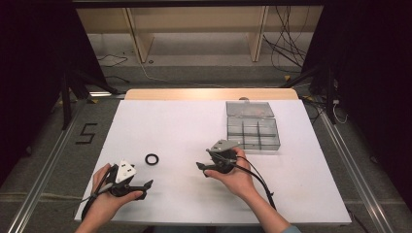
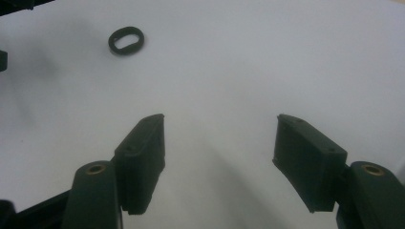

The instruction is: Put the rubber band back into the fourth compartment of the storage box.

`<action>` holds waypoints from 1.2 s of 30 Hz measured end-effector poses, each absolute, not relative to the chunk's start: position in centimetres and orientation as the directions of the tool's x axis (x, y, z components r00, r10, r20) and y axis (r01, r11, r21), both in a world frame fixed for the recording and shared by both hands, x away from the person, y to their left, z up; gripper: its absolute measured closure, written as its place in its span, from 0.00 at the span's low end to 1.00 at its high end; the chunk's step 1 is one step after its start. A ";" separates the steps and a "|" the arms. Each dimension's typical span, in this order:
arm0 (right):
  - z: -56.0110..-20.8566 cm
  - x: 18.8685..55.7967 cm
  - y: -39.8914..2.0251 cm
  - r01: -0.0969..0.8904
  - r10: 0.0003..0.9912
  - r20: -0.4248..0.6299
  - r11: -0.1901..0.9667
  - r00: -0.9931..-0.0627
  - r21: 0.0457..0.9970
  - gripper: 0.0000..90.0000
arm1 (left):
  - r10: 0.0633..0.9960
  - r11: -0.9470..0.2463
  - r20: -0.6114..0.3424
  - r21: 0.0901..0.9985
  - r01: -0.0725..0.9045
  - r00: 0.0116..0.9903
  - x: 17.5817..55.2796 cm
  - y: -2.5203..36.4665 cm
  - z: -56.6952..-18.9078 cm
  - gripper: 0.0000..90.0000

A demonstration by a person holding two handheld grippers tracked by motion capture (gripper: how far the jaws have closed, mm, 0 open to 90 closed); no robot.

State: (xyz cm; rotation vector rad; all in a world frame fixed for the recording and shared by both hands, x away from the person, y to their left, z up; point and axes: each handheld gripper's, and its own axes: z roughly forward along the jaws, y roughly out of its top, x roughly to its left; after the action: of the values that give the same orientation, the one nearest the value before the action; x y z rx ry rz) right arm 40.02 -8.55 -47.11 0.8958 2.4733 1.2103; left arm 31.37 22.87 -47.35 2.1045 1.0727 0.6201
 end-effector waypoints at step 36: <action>-48.7 44.1 3.8 0.407 0.556 0.051 0.540 -0.829 0.737 0.53 | 0.828 -0.430 0.106 0.750 0.502 0.550 31.4 22.9 -47.4 0.18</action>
State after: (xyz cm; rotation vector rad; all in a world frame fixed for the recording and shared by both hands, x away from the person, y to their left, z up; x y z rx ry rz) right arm 44.15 3.82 -48.69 0.8187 2.5857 1.1630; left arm 31.39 22.86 -47.39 2.1098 1.0659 0.6196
